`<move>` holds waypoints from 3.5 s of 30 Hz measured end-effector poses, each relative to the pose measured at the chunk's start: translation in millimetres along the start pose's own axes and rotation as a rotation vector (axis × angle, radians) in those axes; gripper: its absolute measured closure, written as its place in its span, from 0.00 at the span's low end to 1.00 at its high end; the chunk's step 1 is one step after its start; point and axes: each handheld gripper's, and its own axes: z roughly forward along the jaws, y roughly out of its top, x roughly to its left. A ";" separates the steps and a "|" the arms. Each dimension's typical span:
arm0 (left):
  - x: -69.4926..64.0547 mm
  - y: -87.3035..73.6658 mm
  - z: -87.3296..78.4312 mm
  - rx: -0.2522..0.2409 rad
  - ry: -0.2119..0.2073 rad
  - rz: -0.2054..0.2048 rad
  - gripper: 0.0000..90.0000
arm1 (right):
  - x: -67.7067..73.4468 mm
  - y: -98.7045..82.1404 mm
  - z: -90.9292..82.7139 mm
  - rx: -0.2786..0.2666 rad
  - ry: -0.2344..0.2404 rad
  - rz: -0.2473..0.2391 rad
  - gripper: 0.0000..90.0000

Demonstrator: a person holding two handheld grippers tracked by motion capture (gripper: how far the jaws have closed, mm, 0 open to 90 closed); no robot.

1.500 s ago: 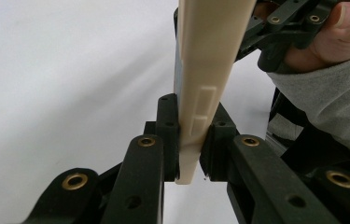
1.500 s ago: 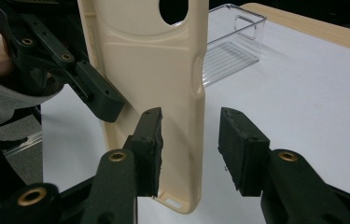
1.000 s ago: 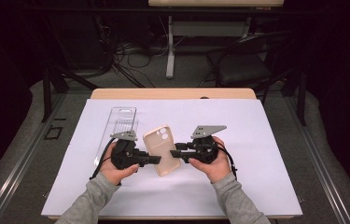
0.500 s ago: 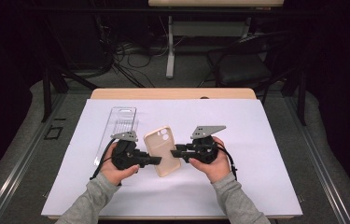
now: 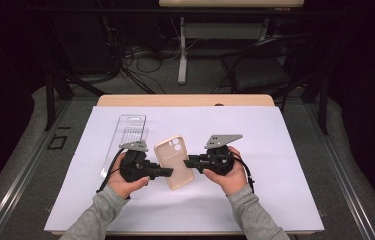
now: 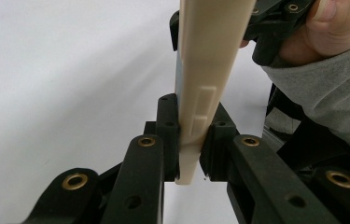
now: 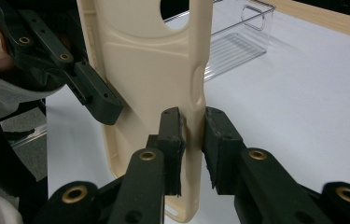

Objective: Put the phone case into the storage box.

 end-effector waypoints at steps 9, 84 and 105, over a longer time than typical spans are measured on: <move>0.7 -0.1 -0.4 -0.002 -0.004 0.000 0.89 | -1.1 -0.4 -0.3 -0.004 0.005 -0.002 0.90; 8.6 -1.4 0.8 -0.100 0.054 0.025 0.59 | -10.6 -4.0 -11.9 -0.054 -0.111 0.005 0.93; 10.8 -0.9 -1.8 -0.137 0.199 0.117 0.42 | -15.5 -5.1 -19.8 -0.082 -0.195 0.004 0.93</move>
